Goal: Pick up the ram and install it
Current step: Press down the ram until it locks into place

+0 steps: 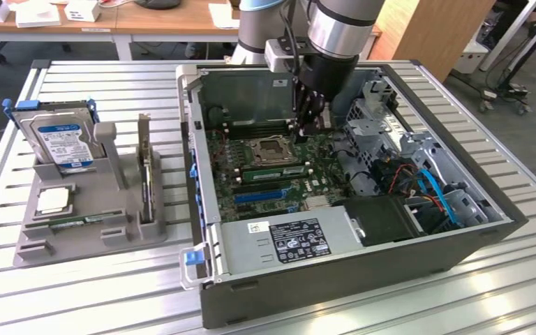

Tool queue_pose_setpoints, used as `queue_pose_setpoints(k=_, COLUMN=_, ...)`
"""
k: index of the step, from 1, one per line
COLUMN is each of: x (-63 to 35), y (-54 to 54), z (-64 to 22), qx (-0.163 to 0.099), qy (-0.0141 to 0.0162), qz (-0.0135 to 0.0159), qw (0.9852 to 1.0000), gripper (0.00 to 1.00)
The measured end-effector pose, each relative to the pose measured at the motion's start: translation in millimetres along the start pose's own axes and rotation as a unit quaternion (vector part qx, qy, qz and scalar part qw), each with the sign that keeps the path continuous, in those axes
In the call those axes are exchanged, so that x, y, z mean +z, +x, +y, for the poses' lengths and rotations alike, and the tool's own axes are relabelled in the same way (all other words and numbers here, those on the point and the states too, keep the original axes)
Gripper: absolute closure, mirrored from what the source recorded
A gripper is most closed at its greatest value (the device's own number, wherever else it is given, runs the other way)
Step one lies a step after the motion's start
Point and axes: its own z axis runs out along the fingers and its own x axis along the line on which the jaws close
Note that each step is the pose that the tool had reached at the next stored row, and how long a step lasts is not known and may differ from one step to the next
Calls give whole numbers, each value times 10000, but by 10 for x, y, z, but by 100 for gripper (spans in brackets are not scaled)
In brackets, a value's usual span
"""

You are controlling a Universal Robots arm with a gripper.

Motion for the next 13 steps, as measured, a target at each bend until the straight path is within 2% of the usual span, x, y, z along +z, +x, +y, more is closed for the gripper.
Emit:
queue_pose_setpoints(k=8, x=-1, y=0, z=-9, qx=0, qy=0, qz=0, qw=10000, gripper=90)
queue_pose_setpoints(k=13, x=-6, y=0, z=-135, qx=0, qy=-2, qz=-1, qw=10000, gripper=90)
